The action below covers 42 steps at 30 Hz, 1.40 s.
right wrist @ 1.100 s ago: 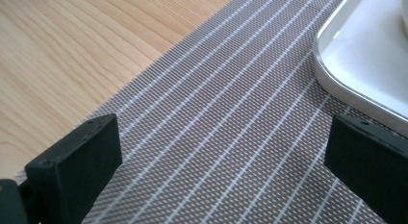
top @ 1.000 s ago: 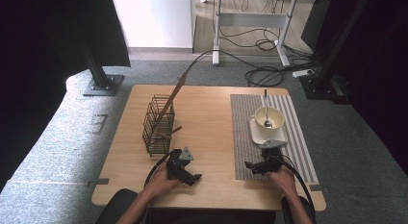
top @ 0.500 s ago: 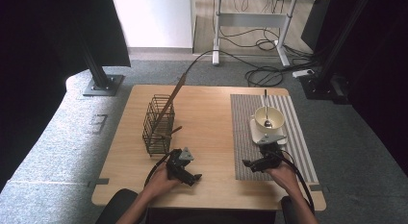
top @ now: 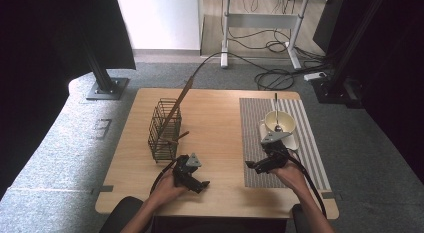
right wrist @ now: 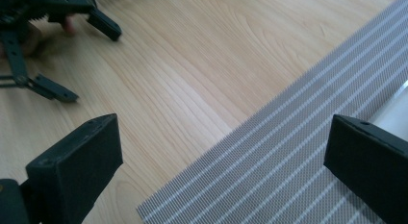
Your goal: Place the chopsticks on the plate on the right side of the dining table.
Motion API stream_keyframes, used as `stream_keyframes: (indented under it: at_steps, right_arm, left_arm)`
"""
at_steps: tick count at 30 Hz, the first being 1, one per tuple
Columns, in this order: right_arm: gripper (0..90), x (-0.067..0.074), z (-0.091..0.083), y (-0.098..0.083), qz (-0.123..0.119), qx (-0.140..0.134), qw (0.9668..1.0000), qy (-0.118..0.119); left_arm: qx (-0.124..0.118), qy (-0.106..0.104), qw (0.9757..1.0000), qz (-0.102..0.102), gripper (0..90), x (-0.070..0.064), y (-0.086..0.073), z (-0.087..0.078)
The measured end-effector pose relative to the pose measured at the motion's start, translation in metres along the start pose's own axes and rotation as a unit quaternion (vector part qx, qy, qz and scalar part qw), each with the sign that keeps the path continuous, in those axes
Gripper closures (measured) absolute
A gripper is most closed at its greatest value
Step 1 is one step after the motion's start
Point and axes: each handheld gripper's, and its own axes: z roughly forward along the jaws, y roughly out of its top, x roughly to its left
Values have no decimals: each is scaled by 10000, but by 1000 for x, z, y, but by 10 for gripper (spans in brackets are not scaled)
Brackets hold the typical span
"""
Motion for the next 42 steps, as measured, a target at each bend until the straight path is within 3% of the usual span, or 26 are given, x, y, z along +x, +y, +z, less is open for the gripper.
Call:
stream_keyframes:
  at_steps: [5, 14, 22, 36, 42]
  right_arm:
    - [0, 3, 1, 12, 76, -52, 9996, 260]
    - [2, 10, 4, 39, -51, 63, 9994, 350]
    - [0, 18, 12, 63, -1, 102, 9985, 539]
    - [0, 38, 23, 104, -226, 109, 9965, 793]
    - [0, 49, 32, 121, -487, 251, 9949, 849]
  left_arm:
    - [5, -1, 10000, 4, 0, 0, 0, 0]
    - [6, -1, 10000, 3, 0, 0, 0, 0]
    - [7, 0, 10000, 14, 0, 0, 0, 0]
    - [3, -2, 10000, 8, 0, 0, 0, 0]
    - [4, 0, 10000, 7, 0, 0, 0, 0]
